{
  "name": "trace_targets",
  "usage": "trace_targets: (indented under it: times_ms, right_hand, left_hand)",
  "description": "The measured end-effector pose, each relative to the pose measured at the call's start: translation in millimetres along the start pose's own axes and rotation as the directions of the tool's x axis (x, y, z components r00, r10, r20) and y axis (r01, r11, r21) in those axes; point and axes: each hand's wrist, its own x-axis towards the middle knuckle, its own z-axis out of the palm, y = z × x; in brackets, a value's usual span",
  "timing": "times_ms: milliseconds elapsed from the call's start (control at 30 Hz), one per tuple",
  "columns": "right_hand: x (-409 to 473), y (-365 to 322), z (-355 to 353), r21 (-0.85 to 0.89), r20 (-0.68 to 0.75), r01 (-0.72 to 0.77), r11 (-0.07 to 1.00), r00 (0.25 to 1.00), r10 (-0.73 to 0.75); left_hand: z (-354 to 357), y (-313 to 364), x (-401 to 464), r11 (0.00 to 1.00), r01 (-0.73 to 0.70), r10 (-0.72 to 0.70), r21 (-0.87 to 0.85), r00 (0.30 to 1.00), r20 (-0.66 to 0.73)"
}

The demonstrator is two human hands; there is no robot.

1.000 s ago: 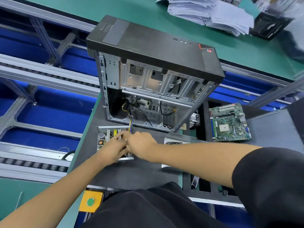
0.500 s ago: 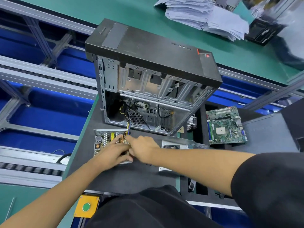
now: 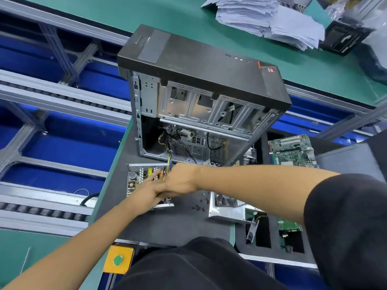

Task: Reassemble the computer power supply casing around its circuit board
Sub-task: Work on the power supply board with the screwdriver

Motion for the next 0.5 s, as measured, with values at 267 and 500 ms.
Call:
trace_targets:
  times_ms: [267, 500]
  right_hand:
    - [4.6, -37.6, 22.4, 0.543, 0.074, -0.618, 0.569, 0.71, 0.7]
    - [17.0, -38.4, 12.0, 0.533, 0.112, -0.667, 0.521, 0.666, 0.737]
  left_hand:
    - [-2.2, 4.2, 8.5, 0.992, 0.121, -0.123, 0.026, 0.989, 0.083]
    - [-2.8, 6.8, 11.6, 0.976, 0.192, -0.202, 0.106, 0.975, 0.092]
